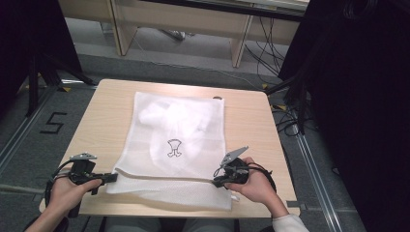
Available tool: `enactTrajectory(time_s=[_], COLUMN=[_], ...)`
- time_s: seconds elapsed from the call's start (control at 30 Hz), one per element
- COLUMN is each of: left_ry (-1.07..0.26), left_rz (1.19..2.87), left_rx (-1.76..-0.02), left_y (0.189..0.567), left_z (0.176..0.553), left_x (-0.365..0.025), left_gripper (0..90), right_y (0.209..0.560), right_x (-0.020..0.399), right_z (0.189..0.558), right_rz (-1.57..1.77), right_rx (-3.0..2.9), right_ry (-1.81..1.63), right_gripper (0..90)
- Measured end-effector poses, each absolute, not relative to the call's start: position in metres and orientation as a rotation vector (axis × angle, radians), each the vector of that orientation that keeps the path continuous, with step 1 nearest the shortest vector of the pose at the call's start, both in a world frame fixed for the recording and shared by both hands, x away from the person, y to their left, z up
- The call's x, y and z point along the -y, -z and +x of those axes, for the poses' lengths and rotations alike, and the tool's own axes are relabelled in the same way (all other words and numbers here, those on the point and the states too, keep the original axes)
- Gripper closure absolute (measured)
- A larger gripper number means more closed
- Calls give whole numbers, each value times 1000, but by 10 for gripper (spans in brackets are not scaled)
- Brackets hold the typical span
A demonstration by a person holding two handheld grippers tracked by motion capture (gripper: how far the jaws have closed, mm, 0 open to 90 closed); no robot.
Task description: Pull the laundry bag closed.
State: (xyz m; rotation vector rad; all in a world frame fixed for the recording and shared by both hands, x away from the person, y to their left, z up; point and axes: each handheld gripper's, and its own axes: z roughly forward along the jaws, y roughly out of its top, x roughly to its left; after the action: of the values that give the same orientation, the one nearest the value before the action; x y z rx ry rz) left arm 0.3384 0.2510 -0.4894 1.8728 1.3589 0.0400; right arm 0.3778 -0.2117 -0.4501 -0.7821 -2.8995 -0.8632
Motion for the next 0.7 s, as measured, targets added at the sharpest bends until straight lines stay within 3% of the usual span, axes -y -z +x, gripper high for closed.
enactTrajectory(time_s=[0.7], left_ry=[-42], left_rz=[1876], left_rx=[-1358], left_y=[489], left_z=[338], left_x=[-251], left_gripper=[861], right_y=[450], right_x=[225], right_z=[378], right_rz=[-821], right_rx=[2907], right_ry=[850], right_gripper=[827])
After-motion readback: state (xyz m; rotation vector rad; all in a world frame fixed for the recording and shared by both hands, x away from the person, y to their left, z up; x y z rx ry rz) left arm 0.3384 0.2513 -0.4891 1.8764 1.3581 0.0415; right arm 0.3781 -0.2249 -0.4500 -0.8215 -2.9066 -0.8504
